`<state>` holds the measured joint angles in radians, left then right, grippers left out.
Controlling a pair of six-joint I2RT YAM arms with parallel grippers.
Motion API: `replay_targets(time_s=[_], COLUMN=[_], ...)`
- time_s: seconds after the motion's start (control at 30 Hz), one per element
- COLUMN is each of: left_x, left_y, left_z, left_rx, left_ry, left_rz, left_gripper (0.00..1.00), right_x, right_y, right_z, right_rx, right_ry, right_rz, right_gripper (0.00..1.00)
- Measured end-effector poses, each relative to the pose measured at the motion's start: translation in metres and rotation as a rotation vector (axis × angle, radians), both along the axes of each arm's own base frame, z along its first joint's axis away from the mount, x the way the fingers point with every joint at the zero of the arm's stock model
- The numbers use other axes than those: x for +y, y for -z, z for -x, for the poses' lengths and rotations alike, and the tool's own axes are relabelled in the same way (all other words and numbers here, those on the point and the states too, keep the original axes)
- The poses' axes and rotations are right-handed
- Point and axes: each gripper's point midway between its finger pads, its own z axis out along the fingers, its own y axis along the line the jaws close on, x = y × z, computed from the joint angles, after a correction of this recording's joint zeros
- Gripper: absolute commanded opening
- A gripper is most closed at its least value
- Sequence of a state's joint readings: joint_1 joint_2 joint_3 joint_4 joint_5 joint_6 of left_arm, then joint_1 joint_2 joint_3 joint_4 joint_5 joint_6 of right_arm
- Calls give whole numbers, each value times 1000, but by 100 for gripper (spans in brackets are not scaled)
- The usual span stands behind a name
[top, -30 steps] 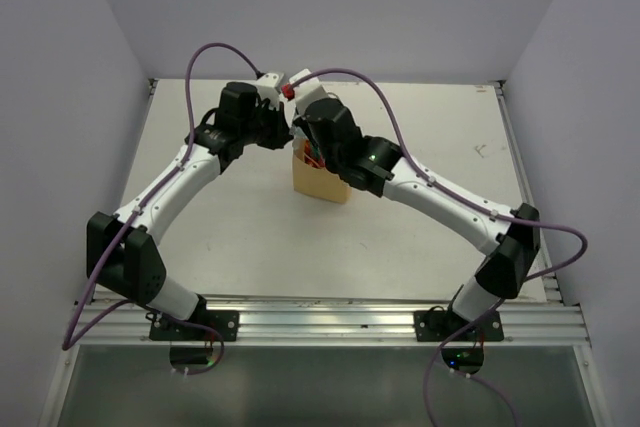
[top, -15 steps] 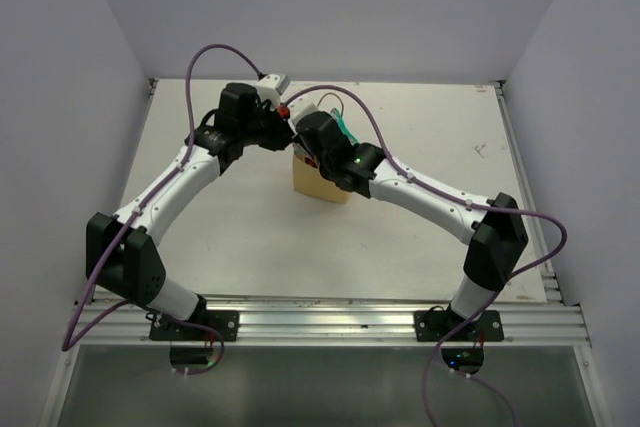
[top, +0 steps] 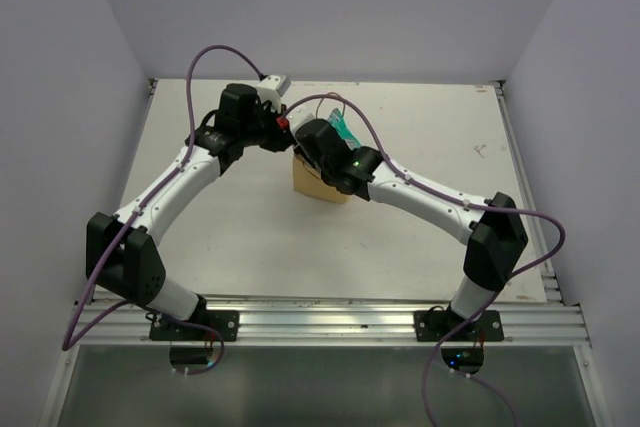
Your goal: Place the snacks into the paper bag
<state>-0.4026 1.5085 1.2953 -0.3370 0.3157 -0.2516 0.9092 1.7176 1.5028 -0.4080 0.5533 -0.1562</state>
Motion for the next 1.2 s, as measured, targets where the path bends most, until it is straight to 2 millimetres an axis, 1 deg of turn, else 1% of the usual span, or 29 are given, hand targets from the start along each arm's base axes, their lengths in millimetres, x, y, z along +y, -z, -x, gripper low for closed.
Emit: replay_targets(time_s=[0.03, 0.1, 0.2, 0.27, 0.37, 0.5, 0.57, 0.6, 0.63, 0.7, 0.9, 0.97, 1.07, 1.2], left_x=[0, 0, 1, -1, -2, -3, -3, -3, -4, -5, -8, -9, -12, -14], left_y=[0, 0, 0, 0, 0, 0, 0, 0, 0, 0, 1, 2, 2, 3], left_z=[0, 0, 0, 1, 2, 2, 3, 3, 3, 4, 4, 4, 4, 4], left_rx=[0, 1, 1, 2, 3, 4, 5, 5, 5, 6, 8, 10, 9, 10], left_ry=[1, 3, 0, 5, 11, 15, 18, 20, 21, 24, 37, 41, 49, 57], left_rz=[0, 1, 1, 3, 5, 7, 9, 9, 10, 12, 16, 18, 21, 26], left_gripper=[6, 10, 12, 14, 16, 21, 22, 23, 23, 23, 24, 24, 24, 19], right_x=[0, 1, -3, -7, -15, -33, -41, -44, -47, -49, -48, -49, -50, -50], right_y=[1, 2, -8, -23, -59, -114, -128, -129, -126, -112, -41, -24, -11, -7], right_z=[1, 1, 3, 8, 15, 27, 31, 32, 33, 34, 36, 37, 39, 37], right_rx=[4, 7, -10, -32, -86, -173, -200, -208, -207, -188, -76, -50, -32, -32], right_ry=[2, 2, 7, 6, 7, 34, 53, 65, 76, 93, 142, 159, 178, 196], right_rz=[-4, -12, -31, -58, -131, -245, -291, -307, -314, -309, -247, -235, -238, -261], right_gripper=[78, 99, 99, 99, 99, 99, 99, 98, 97, 95, 90, 89, 86, 78])
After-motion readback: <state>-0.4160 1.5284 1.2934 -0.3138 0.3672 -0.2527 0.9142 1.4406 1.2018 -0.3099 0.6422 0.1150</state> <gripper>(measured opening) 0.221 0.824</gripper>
